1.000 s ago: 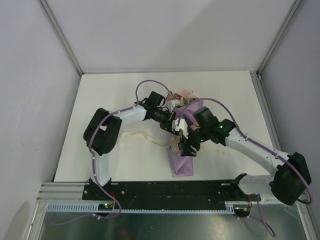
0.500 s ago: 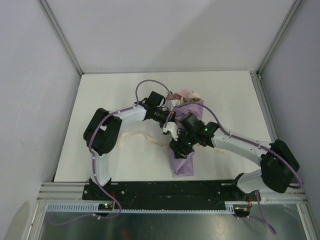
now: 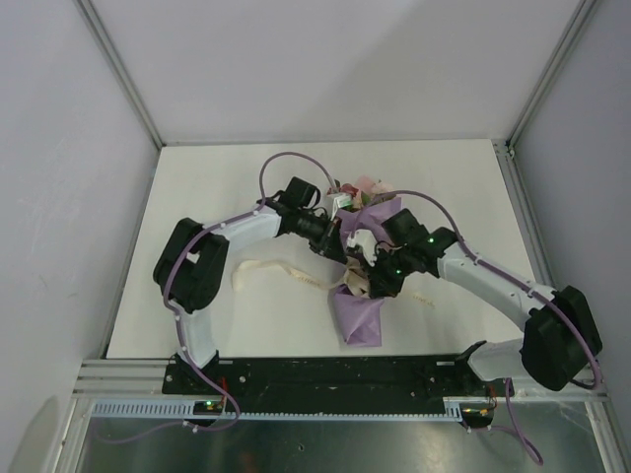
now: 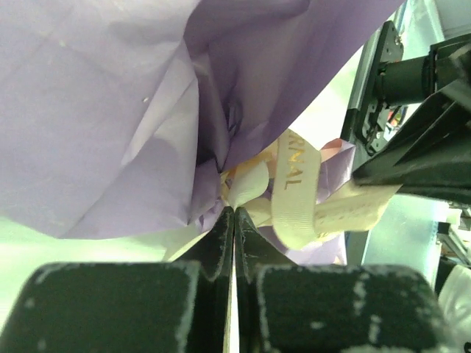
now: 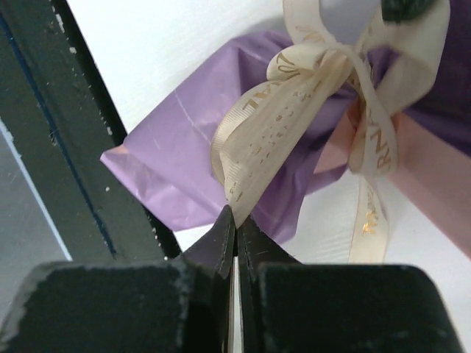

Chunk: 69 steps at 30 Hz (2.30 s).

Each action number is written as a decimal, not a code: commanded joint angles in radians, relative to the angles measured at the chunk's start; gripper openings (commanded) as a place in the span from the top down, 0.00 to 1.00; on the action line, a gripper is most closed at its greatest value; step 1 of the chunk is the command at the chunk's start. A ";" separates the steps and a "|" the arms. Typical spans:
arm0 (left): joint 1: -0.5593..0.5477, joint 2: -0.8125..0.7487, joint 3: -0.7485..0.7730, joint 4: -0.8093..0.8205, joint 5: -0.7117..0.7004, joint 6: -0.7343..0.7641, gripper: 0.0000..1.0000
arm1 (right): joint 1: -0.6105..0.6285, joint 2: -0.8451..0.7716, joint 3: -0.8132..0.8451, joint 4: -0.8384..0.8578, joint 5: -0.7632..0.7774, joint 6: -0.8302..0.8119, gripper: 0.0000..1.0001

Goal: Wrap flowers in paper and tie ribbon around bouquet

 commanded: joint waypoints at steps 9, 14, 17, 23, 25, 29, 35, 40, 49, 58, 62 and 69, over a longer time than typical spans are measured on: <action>0.024 -0.012 0.023 -0.159 -0.129 0.244 1.00 | -0.205 -0.059 0.057 -0.271 -0.160 -0.130 1.00; 0.032 0.013 0.042 -0.196 -0.186 0.289 1.00 | -0.302 -0.005 0.069 -0.367 -0.237 -0.154 1.00; 0.044 0.017 0.046 -0.216 -0.225 0.313 1.00 | -0.353 0.027 0.070 -0.413 -0.250 -0.182 1.00; 0.070 0.029 0.051 -0.251 -0.301 0.345 1.00 | -0.401 0.110 0.075 -0.442 -0.214 -0.190 1.00; 0.080 0.034 0.057 -0.260 -0.313 0.340 1.00 | -0.420 0.145 0.088 -0.448 -0.214 -0.178 1.00; 0.088 0.044 0.069 -0.268 -0.322 0.334 1.00 | -0.501 0.236 0.146 -0.475 -0.296 -0.140 1.00; 0.092 0.058 0.083 -0.273 -0.332 0.323 1.00 | -0.619 0.308 0.227 -0.415 -0.505 -0.011 1.00; 0.093 0.057 0.090 -0.280 -0.317 0.331 1.00 | -0.625 0.309 0.246 -0.259 -0.586 0.151 1.00; 0.107 0.080 0.107 -0.288 -0.309 0.312 1.00 | -0.704 0.443 0.259 -0.095 -0.690 0.403 1.00; 0.127 0.118 0.141 -0.292 -0.326 0.282 1.00 | -0.766 0.562 0.222 0.043 -0.466 0.654 1.00; 0.137 0.136 0.150 -0.296 -0.334 0.260 1.00 | -0.780 0.600 0.223 0.037 -0.356 0.655 1.00; 0.165 0.161 0.175 -0.300 -0.328 0.221 1.00 | -0.804 0.630 0.229 0.057 -0.297 0.652 1.00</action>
